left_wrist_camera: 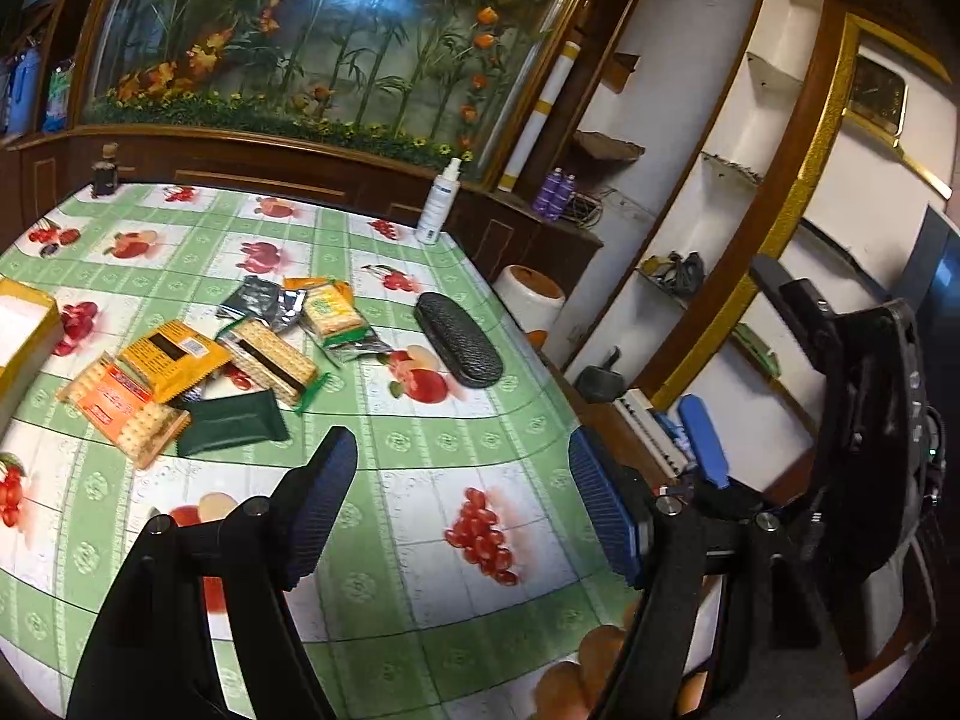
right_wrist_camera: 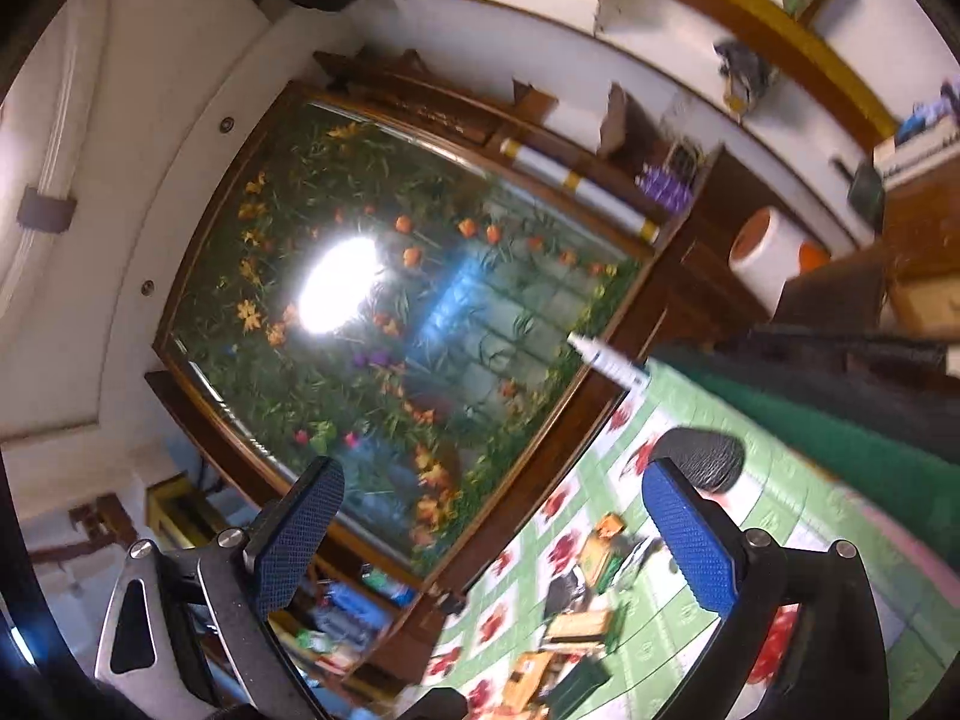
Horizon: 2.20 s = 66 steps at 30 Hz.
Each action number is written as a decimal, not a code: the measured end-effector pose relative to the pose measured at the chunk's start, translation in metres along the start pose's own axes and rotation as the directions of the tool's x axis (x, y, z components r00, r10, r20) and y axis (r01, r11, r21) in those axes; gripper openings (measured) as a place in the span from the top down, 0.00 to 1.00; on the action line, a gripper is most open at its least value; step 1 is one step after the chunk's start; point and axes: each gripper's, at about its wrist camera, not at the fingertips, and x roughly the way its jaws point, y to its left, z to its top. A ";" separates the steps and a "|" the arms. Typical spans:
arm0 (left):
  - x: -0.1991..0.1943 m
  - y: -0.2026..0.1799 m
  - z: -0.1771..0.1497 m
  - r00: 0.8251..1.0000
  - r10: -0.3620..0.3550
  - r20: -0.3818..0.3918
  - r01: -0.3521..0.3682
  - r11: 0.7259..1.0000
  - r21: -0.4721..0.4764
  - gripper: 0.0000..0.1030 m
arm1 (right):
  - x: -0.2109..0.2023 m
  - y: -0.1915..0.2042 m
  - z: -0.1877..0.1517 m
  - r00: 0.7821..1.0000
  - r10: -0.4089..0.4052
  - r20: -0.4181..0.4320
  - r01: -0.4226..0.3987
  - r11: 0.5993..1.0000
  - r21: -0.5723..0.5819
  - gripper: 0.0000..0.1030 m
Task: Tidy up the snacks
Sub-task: 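Withdraw both open grippers from the foam box back over the snack pile, then grasp the orange cracker pack with left gripper while right gripper grasps the stick-cracker pack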
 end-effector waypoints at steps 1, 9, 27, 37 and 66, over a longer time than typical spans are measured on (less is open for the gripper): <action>-0.001 -0.002 -0.001 1.000 -0.019 -0.002 0.019 1.000 0.001 0.29 | -0.002 0.003 -0.002 1.000 -0.005 0.005 0.005 1.000 -0.009 0.00; -0.001 0.001 0.002 0.997 -0.067 -0.034 0.067 0.998 0.005 0.29 | 0.009 0.005 -0.008 0.997 -0.079 -0.011 0.079 0.997 0.000 0.00; -0.002 0.186 0.007 0.846 0.523 -0.106 -0.511 0.851 0.124 0.26 | 0.137 0.005 -0.084 0.797 -0.181 -0.577 -0.094 0.905 -0.414 0.00; 0.019 0.229 -0.005 0.853 0.479 -0.209 -0.469 0.878 0.097 0.26 | 0.175 0.001 -0.149 0.632 -0.298 -0.716 -0.165 0.851 -0.499 0.01; 0.108 0.243 0.018 0.754 0.556 -0.351 -0.609 0.791 -0.056 0.20 | 0.239 0.001 -0.118 0.707 -0.358 -0.610 -0.080 0.816 -0.572 0.02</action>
